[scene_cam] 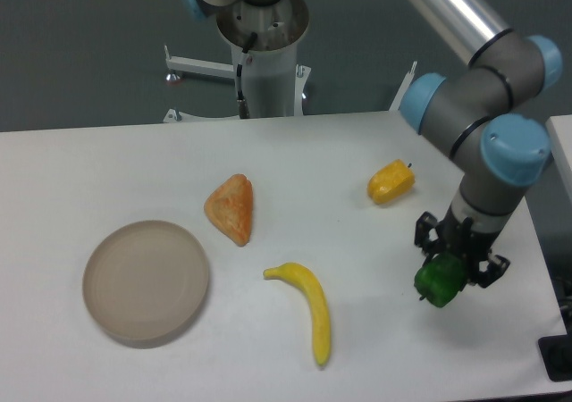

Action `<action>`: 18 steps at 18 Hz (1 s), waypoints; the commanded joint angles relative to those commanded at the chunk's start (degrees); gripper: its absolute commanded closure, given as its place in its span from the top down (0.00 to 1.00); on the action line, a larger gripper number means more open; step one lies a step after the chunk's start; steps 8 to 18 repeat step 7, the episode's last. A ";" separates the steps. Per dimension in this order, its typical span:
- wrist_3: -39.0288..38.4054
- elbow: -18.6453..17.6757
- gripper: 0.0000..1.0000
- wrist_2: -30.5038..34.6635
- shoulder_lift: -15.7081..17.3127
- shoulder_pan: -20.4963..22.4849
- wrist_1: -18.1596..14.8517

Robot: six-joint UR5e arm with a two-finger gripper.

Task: Pick up the green pepper from the table
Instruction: 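Lift the grasped green pepper up off the table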

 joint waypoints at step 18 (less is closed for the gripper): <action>1.08 0.09 0.33 1.58 0.00 0.44 -0.10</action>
